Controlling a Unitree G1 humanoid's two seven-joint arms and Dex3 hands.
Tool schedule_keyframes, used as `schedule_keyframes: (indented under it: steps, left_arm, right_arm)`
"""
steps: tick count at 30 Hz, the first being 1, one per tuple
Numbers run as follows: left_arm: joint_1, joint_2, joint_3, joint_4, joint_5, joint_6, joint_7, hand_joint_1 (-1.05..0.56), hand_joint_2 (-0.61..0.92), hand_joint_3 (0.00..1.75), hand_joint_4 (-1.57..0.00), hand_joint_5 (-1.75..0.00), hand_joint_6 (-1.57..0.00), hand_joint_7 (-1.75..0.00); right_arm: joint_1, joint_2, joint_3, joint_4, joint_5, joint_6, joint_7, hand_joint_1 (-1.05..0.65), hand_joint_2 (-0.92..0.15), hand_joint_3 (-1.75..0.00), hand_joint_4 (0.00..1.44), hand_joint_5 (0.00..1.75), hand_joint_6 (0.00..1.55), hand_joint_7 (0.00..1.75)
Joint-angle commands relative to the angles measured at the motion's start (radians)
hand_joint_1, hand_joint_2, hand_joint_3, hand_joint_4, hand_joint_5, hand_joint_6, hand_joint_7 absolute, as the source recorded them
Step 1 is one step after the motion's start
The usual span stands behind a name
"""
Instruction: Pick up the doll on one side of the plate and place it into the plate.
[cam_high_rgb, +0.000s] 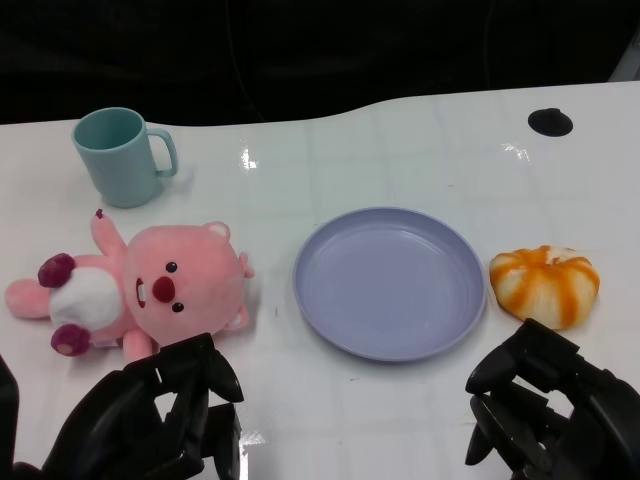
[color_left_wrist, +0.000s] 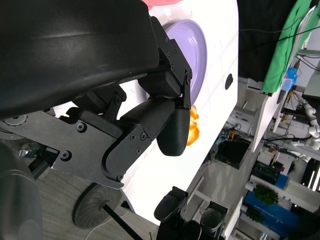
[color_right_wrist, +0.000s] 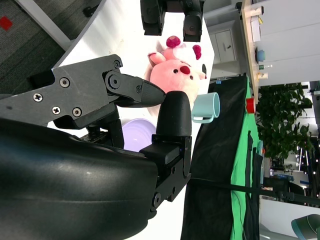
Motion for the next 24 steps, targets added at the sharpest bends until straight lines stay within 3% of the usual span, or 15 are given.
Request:
schedule_keyframes:
  steps: [1,24]
  left_arm:
    - [-0.007,0.008,0.005,0.006,0.007,-0.006,0.001,-0.14,0.42,1.39,-0.9,-1.75,-0.78,-1.58]
    - [-0.01,0.013,0.009,0.015,0.003,-0.008,-0.011,-0.15,0.43,1.39,-0.89,-1.75,-0.77,-1.58]
  right_arm:
    - [-0.003,-0.008,-0.006,0.001,0.007,0.003,0.001,-0.34,-0.92,-0.59,0.54,1.75,0.41,1.63]
    - [-0.006,-0.006,-0.006,-0.001,0.014,0.007,0.002,-0.34,-0.92,-0.59,0.54,1.75,0.41,1.63]
